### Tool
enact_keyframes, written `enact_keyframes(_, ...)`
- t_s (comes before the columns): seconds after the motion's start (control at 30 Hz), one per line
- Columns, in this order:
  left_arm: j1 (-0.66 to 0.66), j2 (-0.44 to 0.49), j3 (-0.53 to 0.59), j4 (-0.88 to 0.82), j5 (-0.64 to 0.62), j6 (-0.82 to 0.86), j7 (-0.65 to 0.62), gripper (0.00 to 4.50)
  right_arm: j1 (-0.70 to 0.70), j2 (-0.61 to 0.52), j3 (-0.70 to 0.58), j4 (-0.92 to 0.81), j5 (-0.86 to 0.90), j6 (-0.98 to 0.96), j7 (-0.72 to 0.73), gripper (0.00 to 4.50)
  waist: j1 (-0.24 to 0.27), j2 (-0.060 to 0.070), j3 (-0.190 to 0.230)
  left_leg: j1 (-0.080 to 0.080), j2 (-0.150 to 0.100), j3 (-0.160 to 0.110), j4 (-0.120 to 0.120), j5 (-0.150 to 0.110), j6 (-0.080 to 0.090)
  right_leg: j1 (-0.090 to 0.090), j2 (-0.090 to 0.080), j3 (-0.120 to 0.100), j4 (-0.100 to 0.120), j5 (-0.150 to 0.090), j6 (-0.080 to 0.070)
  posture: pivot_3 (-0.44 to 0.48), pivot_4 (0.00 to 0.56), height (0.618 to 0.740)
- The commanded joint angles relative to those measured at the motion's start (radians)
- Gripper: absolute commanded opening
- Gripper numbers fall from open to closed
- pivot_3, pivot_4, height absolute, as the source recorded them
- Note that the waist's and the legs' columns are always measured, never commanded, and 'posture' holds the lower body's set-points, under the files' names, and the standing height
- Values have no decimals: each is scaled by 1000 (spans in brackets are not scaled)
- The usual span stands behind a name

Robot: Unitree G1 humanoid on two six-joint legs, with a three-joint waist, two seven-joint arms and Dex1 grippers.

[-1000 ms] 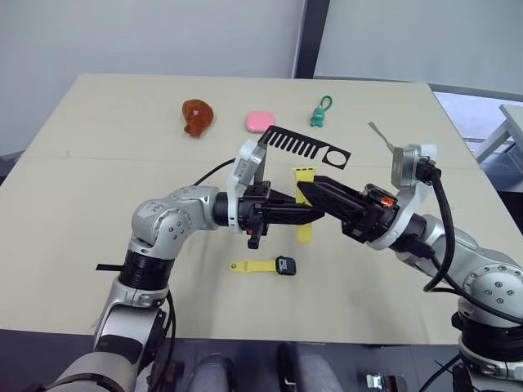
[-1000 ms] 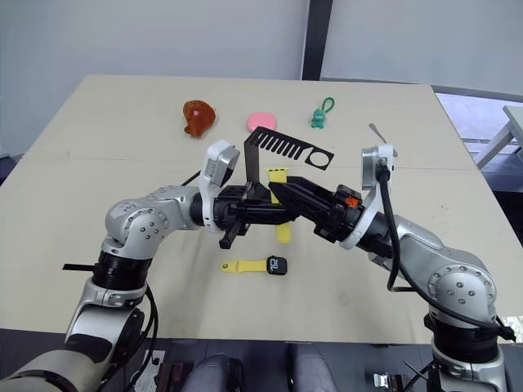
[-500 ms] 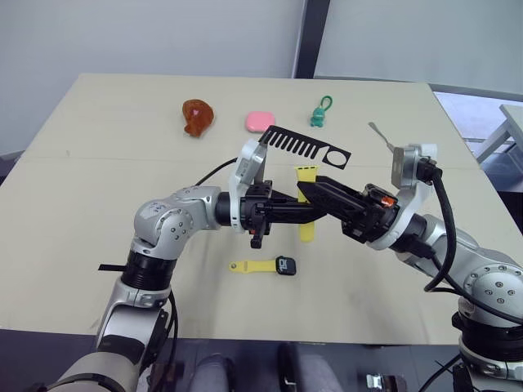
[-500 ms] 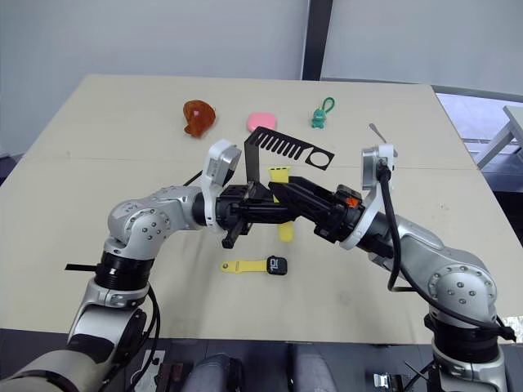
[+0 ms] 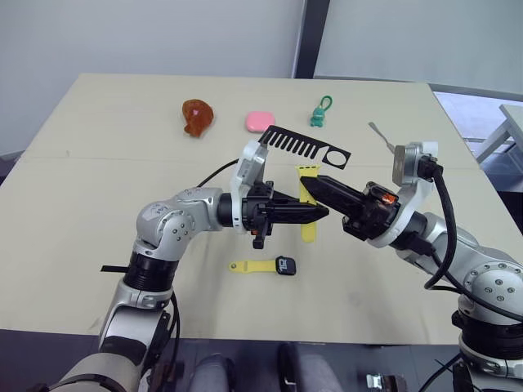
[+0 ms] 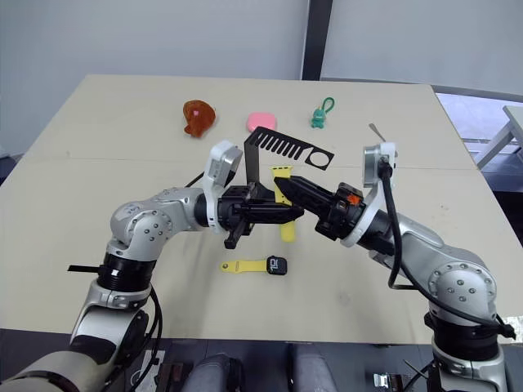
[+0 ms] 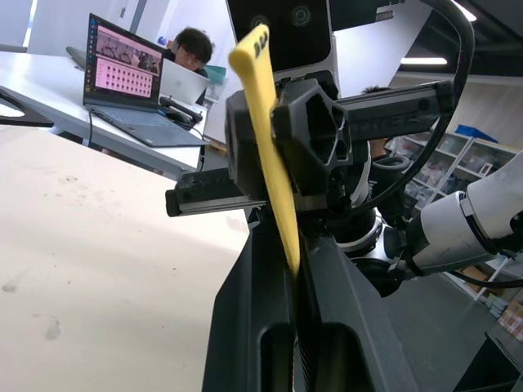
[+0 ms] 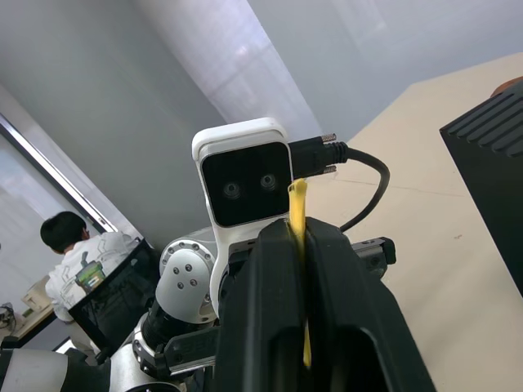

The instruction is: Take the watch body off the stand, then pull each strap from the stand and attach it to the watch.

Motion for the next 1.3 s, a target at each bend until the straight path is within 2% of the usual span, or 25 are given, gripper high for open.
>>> enact_keyframes(0.03, -2, -3, 16, -21, -12, -14, 1, 0, -19, 8, -22, -17, 26, -26, -14, 72, 0, 0, 0, 0, 0, 0, 0, 0, 0, 0, 0, 0, 0, 0, 0, 0, 150, 740)
enact_keyframes(0.37, -8, -6, 15, -11, -7, -14, 1, 0, -14, 7, -24, -34, 46, -25, -17, 72, 0, 0, 0, 0, 0, 0, 0, 0, 0, 0, 0, 0, 0, 0, 0, 0, 150, 740)
enact_keyframes(0.47, -21, -3, 30, 4, -38, 51, 22, 0, -13, 2, -25, -36, 48, -24, -14, 72, 0, 0, 0, 0, 0, 0, 0, 0, 0, 0, 0, 0, 0, 0, 0, 0, 150, 740)
enact_keyframes(0.57, -28, 6, 48, 3, -55, 67, 20, 973, -14, -3, -32, -38, 51, -25, -10, 0, 0, 0, 0, 0, 0, 0, 0, 0, 0, 0, 0, 0, 0, 0, 0, 0, 150, 740)
enact_keyframes(0.67, -26, 33, 55, -8, -61, 79, 4, 2358, -15, -14, -36, -41, 50, -22, -2, 0, -2, 0, 0, 0, 0, 0, 0, 0, 0, 0, 0, 0, 0, 0, 0, 0, 150, 740)
enact_keyframes(0.8, -6, 148, 47, -48, -26, 58, -52, 4267, -3, -100, -61, -64, 35, 12, 71, 0, -2, 1, 1, 0, 0, 0, 0, 0, 0, -1, 0, 0, 0, 0, 0, 0, 150, 740)
enact_keyframes(0.83, 4, 171, 31, -61, -2, 37, -58, 4452, 3, -128, -65, -72, 23, 20, 94, 0, -1, 1, 1, 0, 0, 0, -1, 0, 0, -1, 0, 0, 0, 0, 0, 0, 150, 740)
enact_keyframes(0.97, 75, 261, -111, -102, 212, -141, -52, 4452, 67, -298, -79, -124, -132, 38, 270, 0, 3, 1, 1, 0, 0, 0, -4, 0, 0, 1, 0, 0, -5, 0, 1, 0, 150, 740)
enact_keyframes(1.07, 113, 288, -181, -112, 318, -234, -49, 4452, 150, -398, -78, -169, -300, -11, 408, 0, 5, 0, 1, 0, -2, 0, -11, 1, 2, 1, -1, 0, -11, 1, 2, 0, 150, 740)
enact_keyframes(1.2, 167, 278, -284, -120, 456, -358, -33, 4452, 282, -496, -57, -189, -553, -126, 561, 0, 7, 0, 1, -2, -2, 0, -13, 1, 2, 0, -1, -1, -15, 1, 3, 0, 150, 740)
enact_keyframes(1.3, 180, 240, -305, -111, 496, -363, 5, 4452, 356, -500, -49, -191, -657, -187, 605, 0, 7, 0, 2, -2, -2, 0, -13, 0, 2, 0, -1, -1, -16, 1, 3, 0, 150, 740)
